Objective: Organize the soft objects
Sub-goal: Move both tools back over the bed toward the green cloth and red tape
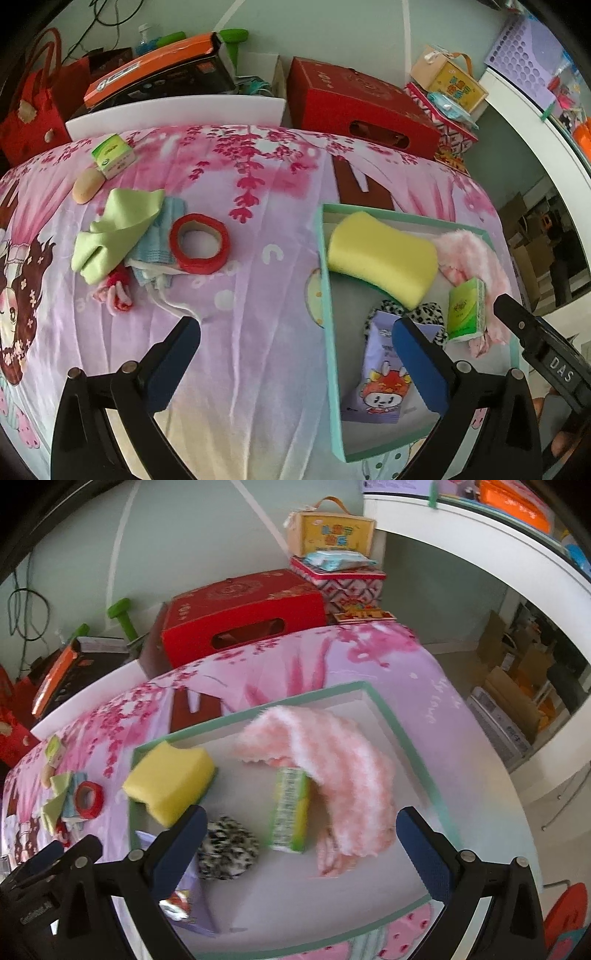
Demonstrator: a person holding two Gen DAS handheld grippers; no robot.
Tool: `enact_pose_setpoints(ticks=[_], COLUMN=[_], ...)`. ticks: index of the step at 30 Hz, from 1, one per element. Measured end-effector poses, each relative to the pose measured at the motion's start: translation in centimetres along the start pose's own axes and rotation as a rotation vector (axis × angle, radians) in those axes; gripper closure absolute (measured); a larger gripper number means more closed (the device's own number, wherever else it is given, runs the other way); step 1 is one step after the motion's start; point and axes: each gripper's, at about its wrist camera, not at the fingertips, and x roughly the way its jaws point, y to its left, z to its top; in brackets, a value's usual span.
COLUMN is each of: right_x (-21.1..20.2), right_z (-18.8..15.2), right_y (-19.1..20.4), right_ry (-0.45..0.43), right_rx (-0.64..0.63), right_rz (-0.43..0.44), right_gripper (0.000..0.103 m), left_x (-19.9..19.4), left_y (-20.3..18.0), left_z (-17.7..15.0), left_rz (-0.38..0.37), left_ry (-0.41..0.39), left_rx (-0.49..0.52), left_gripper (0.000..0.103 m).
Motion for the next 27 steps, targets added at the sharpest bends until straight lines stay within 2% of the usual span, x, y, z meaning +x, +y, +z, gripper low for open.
enact_pose_setpoints(ticks=[6, 16, 22, 27], right_x=[-0.2, 0.1, 0.6, 2.1], right_z=[0.0, -0.2, -1.1, -2.3], right_y=[3.3, 10.6, 15.1, 18.7], right_ry=[-0.018, -0.078, -0.098, -0.093], right_rx=[-0.014, -0.1, -0.197, -0.284], right_rz=[0.101, 0.295, 0.363, 0.402], right_gripper=[0.0, 0.0, 0.0, 0.0], left_x=[-1.2, -2.2, -1.8, -1.4], left_y=[4.3, 14.2, 16.5, 16.7], left_z=[0.8, 1.6, 1.9, 2.2], left_rz=[0.02, 0.09, 0.089, 0.059], left_ry=[-0.027, -0.043, -0.062, -0.077], left_rx=[-0.079, -0.295, -0.354, -0.352], left_gripper=[0.0, 0.0, 0.0, 0.0])
